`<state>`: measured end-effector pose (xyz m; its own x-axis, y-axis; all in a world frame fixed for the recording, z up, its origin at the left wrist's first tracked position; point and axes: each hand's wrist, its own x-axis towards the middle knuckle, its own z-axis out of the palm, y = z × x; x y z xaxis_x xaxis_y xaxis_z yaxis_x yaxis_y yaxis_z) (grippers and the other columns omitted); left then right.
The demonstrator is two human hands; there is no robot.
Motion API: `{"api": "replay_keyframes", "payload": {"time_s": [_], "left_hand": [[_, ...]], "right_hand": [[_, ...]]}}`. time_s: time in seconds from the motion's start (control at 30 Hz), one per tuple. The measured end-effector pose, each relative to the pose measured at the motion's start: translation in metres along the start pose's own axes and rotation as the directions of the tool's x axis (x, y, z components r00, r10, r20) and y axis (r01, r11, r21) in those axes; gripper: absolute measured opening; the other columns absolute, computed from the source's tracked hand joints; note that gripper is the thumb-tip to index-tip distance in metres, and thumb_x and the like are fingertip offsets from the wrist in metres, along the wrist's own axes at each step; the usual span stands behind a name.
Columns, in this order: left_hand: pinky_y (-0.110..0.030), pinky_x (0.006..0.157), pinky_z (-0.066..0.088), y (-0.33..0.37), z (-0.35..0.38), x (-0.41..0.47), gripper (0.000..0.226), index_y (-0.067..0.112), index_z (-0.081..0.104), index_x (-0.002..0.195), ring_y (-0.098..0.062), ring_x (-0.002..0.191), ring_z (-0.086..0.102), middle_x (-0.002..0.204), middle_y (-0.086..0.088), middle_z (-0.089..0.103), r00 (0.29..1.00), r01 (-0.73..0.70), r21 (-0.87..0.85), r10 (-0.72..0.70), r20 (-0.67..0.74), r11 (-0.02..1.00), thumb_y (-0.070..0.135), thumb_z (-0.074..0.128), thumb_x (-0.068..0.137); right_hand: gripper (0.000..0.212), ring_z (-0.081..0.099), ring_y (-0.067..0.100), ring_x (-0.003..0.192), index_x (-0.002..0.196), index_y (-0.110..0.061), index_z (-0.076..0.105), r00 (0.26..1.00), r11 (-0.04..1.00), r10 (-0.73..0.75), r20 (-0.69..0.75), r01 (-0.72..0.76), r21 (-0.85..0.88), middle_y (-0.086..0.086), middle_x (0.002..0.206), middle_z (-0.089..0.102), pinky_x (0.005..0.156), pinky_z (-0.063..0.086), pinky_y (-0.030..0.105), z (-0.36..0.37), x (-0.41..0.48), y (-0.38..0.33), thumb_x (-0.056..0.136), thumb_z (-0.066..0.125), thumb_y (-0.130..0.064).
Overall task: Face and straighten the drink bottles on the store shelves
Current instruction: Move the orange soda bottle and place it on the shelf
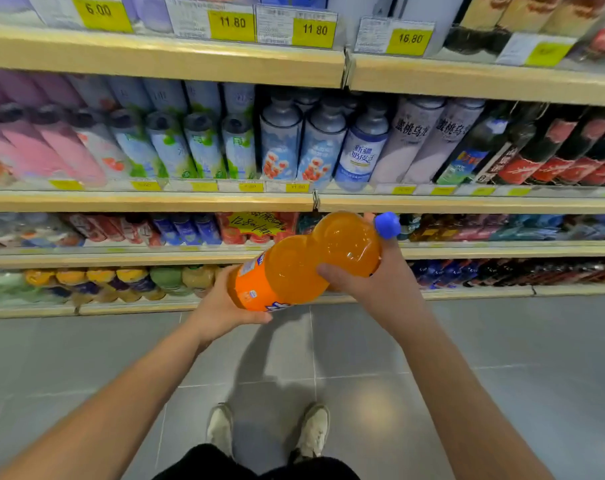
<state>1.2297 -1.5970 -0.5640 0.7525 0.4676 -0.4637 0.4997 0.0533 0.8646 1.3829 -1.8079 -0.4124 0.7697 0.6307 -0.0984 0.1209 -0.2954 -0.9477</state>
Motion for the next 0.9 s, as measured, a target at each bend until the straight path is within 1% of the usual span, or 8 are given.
{"api": "replay_keyframes", "payload": {"time_s": [0.1, 0.2, 0.4, 0.5, 0.67, 0.73, 0.8, 0.9], "left_hand": [[-0.025, 0.075, 0.057, -0.008, 0.005, 0.002, 0.114, 0.033, 0.032, 0.141, -0.013, 0.108, 0.058, 0.127, 0.006, 0.05, 1.0, -0.009, -0.04, 0.008, -0.029, 0.999, 0.017, 0.099, 0.05], [-0.015, 0.066, 0.055, -0.025, 0.012, 0.015, 0.112, 0.031, 0.03, 0.143, -0.012, 0.106, 0.06, 0.126, 0.007, 0.05, 1.0, -0.001, -0.103, -0.002, -0.023, 0.995, 0.009, 0.096, 0.055], [-0.01, 0.063, 0.052, -0.087, 0.027, 0.071, 0.106, 0.04, 0.029, 0.135, -0.011, 0.101, 0.062, 0.123, 0.008, 0.052, 0.999, 0.051, -0.136, -0.051, 0.005, 0.989, 0.011, 0.096, 0.057], [-0.008, 0.061, 0.051, -0.126, 0.034, 0.107, 0.109, 0.043, 0.026, 0.136, -0.008, 0.097, 0.063, 0.12, 0.009, 0.053, 0.997, 0.081, -0.108, -0.078, 0.024, 0.991, 0.02, 0.096, 0.057], [-0.014, 0.069, 0.053, -0.202, 0.045, 0.175, 0.122, 0.043, 0.027, 0.139, -0.005, 0.101, 0.063, 0.121, 0.012, 0.055, 0.997, 0.075, -0.061, -0.073, 0.031, 0.995, 0.037, 0.098, 0.04], [-0.013, 0.071, 0.053, -0.232, 0.051, 0.203, 0.123, 0.043, 0.026, 0.139, -0.003, 0.099, 0.064, 0.121, 0.014, 0.056, 0.997, 0.062, -0.051, -0.059, 0.044, 0.997, 0.035, 0.1, 0.041], [-0.01, 0.066, 0.052, -0.26, 0.058, 0.23, 0.12, 0.039, 0.026, 0.139, 0.004, 0.095, 0.065, 0.121, 0.013, 0.056, 0.997, 0.043, -0.059, -0.04, 0.063, 0.997, 0.027, 0.101, 0.046], [-0.011, 0.067, 0.053, -0.297, 0.067, 0.263, 0.113, 0.031, 0.028, 0.14, 0.005, 0.097, 0.065, 0.125, 0.008, 0.056, 0.997, -0.007, -0.074, 0.013, 0.071, 0.997, 0.015, 0.098, 0.053]], "right_hand": [[0.073, 0.058, -0.022, 0.099, 0.102, -0.086, 0.038, 0.999, 0.999, -0.034, -0.006, 0.034, 0.008, -0.05, 0.106, 0.057, 0.067, 0.046, -0.001, 0.006, 0.006, 0.008, 0.068, 0.092, -0.05], [0.075, 0.061, -0.015, 0.103, 0.11, -0.08, 0.043, 0.996, 0.997, -0.082, -0.023, 0.083, 0.011, -0.043, 0.111, 0.06, 0.07, 0.049, 0.001, 0.018, 0.019, 0.03, 0.073, 0.093, -0.038], [0.073, 0.062, -0.013, 0.104, 0.116, -0.072, 0.044, 0.991, 0.992, -0.127, -0.045, 0.126, -0.011, -0.04, 0.112, 0.061, 0.071, 0.048, 0.002, 0.046, 0.049, 0.099, 0.067, 0.09, -0.044], [0.067, 0.064, -0.015, 0.099, 0.108, -0.075, 0.047, 0.99, 0.991, -0.133, -0.044, 0.132, -0.021, -0.041, 0.107, 0.063, 0.069, 0.047, 0.0, 0.061, 0.064, 0.144, 0.067, 0.089, -0.043], [0.064, 0.068, -0.009, 0.096, 0.108, -0.07, 0.052, 0.984, 0.987, -0.152, -0.093, 0.147, -0.062, -0.032, 0.106, 0.069, 0.07, 0.048, 0.001, 0.09, 0.091, 0.235, 0.062, 0.093, -0.052], [0.061, 0.07, -0.005, 0.096, 0.109, -0.065, 0.055, 0.978, 0.984, -0.175, -0.11, 0.171, -0.044, -0.027, 0.107, 0.071, 0.072, 0.05, 0.003, 0.103, 0.101, 0.272, 0.061, 0.09, -0.053], [0.062, 0.07, -0.004, 0.098, 0.112, -0.065, 0.054, 0.973, 0.98, -0.196, -0.125, 0.189, -0.061, -0.028, 0.109, 0.071, 0.075, 0.051, 0.006, 0.115, 0.11, 0.307, 0.061, 0.088, -0.056], [0.065, 0.066, -0.009, 0.102, 0.113, -0.07, 0.049, 0.961, 0.974, -0.222, -0.164, 0.211, -0.084, -0.038, 0.11, 0.065, 0.075, 0.049, 0.004, 0.129, 0.121, 0.351, 0.06, 0.084, -0.059]]}}
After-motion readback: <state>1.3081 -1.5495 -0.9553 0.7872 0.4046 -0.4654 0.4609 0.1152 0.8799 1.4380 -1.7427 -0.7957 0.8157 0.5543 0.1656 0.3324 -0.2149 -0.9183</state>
